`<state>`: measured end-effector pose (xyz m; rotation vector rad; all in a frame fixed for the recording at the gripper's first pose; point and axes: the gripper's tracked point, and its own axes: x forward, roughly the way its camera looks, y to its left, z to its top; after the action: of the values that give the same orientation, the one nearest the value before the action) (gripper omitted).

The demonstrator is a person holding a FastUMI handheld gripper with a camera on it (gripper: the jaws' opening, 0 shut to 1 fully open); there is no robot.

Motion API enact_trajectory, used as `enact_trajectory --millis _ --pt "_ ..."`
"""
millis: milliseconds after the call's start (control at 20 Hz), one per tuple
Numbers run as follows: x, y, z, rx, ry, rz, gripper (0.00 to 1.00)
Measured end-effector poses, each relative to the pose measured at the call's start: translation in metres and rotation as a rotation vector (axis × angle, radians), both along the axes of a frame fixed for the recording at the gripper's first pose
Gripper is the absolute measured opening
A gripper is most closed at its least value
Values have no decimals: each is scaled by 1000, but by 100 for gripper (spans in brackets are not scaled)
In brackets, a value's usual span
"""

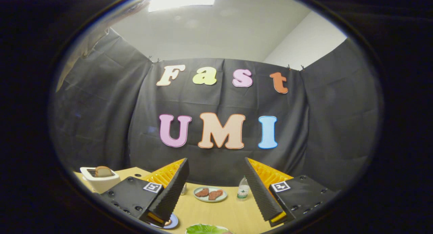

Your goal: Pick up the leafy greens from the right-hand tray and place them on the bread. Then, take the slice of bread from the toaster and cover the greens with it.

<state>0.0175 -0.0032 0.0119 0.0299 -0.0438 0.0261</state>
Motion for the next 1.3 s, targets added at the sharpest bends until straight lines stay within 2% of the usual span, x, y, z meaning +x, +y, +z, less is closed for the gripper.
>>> enact_trajectory --millis 250,550,900,1300 --pt "5 -3 -8 11 -3 22 100" --pt "16 -16 -39 12 71 54 100" --pt "34 1 -73 -69 147 235 100" --pt "35 14 -129 -184 277 447 100"
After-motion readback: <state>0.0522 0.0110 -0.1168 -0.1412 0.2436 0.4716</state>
